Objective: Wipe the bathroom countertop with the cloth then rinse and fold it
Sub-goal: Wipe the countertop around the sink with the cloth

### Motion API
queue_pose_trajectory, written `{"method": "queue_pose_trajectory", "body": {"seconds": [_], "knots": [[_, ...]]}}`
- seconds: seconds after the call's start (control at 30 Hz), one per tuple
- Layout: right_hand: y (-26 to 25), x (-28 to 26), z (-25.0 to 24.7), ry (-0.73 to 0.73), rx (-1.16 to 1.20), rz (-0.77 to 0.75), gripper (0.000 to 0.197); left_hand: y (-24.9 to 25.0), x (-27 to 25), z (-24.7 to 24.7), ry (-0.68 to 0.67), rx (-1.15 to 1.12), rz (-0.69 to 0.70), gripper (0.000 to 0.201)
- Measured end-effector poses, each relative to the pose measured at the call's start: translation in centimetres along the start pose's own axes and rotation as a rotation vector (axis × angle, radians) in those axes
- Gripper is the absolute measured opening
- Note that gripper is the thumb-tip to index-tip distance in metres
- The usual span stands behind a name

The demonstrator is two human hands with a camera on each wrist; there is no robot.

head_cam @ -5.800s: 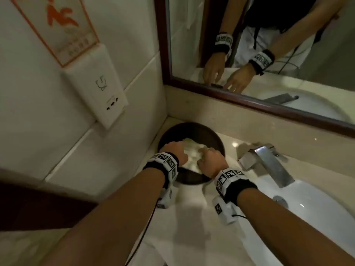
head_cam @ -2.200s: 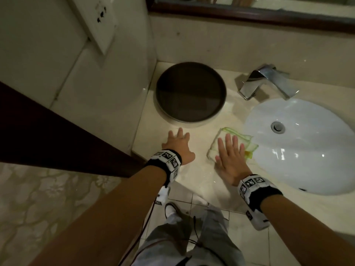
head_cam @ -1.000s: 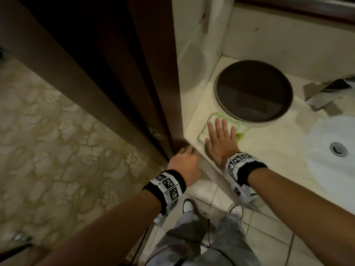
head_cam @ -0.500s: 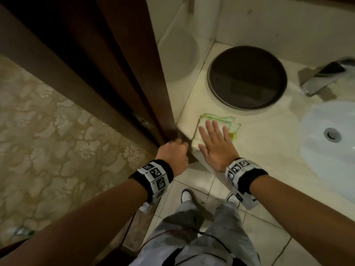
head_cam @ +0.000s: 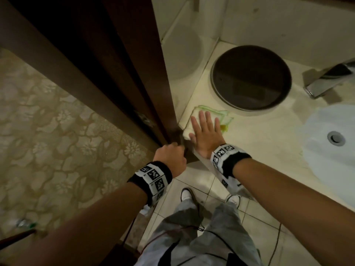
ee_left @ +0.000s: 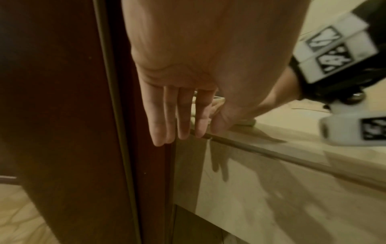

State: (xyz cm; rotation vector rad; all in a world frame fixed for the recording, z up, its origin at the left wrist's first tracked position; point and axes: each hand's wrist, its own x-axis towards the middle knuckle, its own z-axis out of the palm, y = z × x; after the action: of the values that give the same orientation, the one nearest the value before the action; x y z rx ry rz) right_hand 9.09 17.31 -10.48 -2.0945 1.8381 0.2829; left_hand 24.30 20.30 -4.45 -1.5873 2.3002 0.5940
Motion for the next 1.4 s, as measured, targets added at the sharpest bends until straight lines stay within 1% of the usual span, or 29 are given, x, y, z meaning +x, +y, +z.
{"method": "queue_pose_trajectory", "body": {"seconds": [0.07, 0.17, 0.27, 0.33, 0.4, 0.5, 0.6, 0.77, 0.87, 0.93, 1.03, 1.13, 1.2, 1.3, 1.4], "knots": [[-0.7, 2.0, -0.9, -0.018, 0.007, 0.006, 0.062, -0.2, -0.2, 0.1, -0.006, 0.001, -0.018, 0.023], [-1.1, 2.8, -1.2, 0.009, 0.028, 0.010, 0.062, -0.1, -0.4, -0.2, -0.016, 0.009, -0.055, 0.023], [-0.1, 1.5, -0.6, 0.044, 0.044, -0.032, 0.062, 0.4, -0.3, -0.4, -0.027, 0.011, -0.067, 0.019], [1.1, 0.3, -0.1, 0.037, 0.037, -0.063, 0.062, 0.7, -0.1, -0.7, -0.020, 0.022, -0.062, 0.020], [2.8, -1.5, 0.7, 0.054, 0.026, -0.068, 0.062, 1.4, 0.3, -1.0, -0.021, 0.027, -0.042, 0.021], [5.4, -4.7, 2.0, 0.088, 0.037, -0.035, 0.060, 3.2, 1.1, -1.3, -0.038, 0.003, 0.014, 0.024], [8.5, -7.8, 2.8, 0.114, 0.052, 0.023, 0.060, 5.6, 2.5, -1.1, -0.012, -0.022, 0.104, 0.027], [14.3, -11.9, 3.6, 0.100, 0.078, 0.175, 0.061, 9.1, 5.2, -0.2, -0.115, -0.025, 0.271, 0.049], [17.9, -14.4, 4.0, 0.112, 0.088, 0.291, 0.063, 10.3, 6.3, 0.5, -0.097, 0.026, 0.289, 0.057], [18.8, -15.4, 4.1, 0.108, 0.104, 0.345, 0.066, 10.5, 7.0, 0.7, -0.098, 0.098, 0.284, 0.063], [17.5, -14.9, 3.7, 0.107, 0.171, 0.419, 0.065, 10.3, 7.6, 0.8, -0.138, 0.167, 0.257, 0.067], [15.5, -13.7, 3.0, 0.077, 0.231, 0.492, 0.063, 10.1, 7.7, 0.9, -0.168, 0.165, 0.255, 0.066], [13.8, -12.9, 2.7, 0.076, 0.228, 0.447, 0.063, 9.9, 7.8, 1.0, -0.180, 0.148, 0.257, 0.067], [10.7, -11.9, 3.0, 0.088, 0.189, 0.311, 0.062, 9.8, 8.0, 1.0, -0.201, 0.138, 0.260, 0.068], [10.3, -11.7, 3.4, 0.076, 0.156, 0.282, 0.062, 9.6, 8.2, 1.1, -0.209, 0.123, 0.264, 0.068]]}}
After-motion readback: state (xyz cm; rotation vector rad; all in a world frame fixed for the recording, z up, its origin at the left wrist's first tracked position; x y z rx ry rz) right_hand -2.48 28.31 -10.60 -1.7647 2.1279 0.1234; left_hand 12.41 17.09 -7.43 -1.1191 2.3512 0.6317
